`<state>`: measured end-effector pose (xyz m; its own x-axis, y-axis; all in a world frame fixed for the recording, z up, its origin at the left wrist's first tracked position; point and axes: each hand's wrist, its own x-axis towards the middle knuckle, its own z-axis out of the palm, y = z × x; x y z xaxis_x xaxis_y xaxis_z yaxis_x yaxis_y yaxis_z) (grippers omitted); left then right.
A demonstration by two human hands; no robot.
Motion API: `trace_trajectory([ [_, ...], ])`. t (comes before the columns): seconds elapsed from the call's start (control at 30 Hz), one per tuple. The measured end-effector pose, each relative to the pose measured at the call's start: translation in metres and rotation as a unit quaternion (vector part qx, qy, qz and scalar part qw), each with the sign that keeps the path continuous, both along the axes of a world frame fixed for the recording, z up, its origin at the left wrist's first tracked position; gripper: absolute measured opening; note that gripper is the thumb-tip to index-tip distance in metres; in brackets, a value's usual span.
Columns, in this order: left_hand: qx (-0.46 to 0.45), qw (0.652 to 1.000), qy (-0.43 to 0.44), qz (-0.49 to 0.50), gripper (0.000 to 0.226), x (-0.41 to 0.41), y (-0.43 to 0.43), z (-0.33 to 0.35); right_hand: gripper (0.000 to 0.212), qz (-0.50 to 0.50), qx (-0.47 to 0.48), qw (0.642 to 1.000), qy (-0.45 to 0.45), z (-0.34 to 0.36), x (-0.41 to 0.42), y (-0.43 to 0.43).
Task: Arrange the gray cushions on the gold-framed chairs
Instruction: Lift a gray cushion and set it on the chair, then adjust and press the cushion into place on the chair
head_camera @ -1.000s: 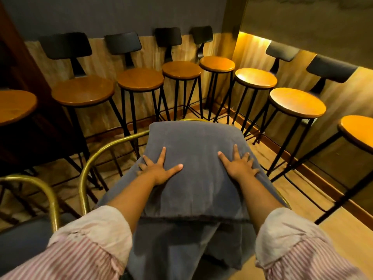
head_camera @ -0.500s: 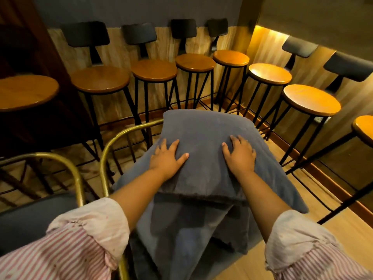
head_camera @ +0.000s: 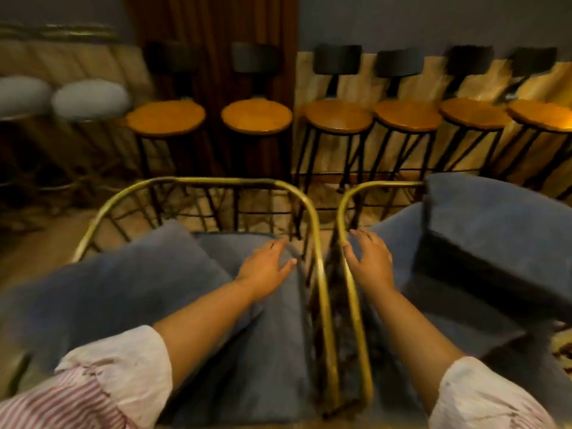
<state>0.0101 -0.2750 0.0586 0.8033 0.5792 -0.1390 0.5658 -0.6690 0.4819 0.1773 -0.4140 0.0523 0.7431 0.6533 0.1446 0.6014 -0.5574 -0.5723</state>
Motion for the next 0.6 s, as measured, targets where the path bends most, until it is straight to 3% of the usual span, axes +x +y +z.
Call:
trace_trajectory([
  [0.1, -0.008, 0.996, 0.008, 0.085, 0.06, -0.098, 0.038, -0.006, 0.044, 0.063, -0.016, 0.998, 0.025, -0.017, -0.065, 0.053],
  [0.2, -0.025, 0.985, 0.013, 0.17, 0.065, -0.176, 0.071, -0.014, 0.053, 0.123, -0.024, 0.989, 0.073, -0.033, -0.119, 0.098],
  [0.37, -0.067, 0.949, -0.008, 0.306, 0.067, -0.266, 0.11, -0.036, 0.047, 0.187, -0.073, 0.968, 0.148, -0.057, -0.183, 0.162],
  [0.5, -0.102, 0.901, -0.049, 0.419, 0.07, -0.311, 0.113, -0.074, 0.052, 0.199, -0.114, 0.94, 0.253, -0.085, -0.207, 0.211],
  [0.6, -0.121, 0.844, -0.065, 0.518, 0.076, -0.331, 0.108, -0.116, 0.058, 0.169, -0.13, 0.917, 0.338, -0.121, -0.213, 0.249],
])
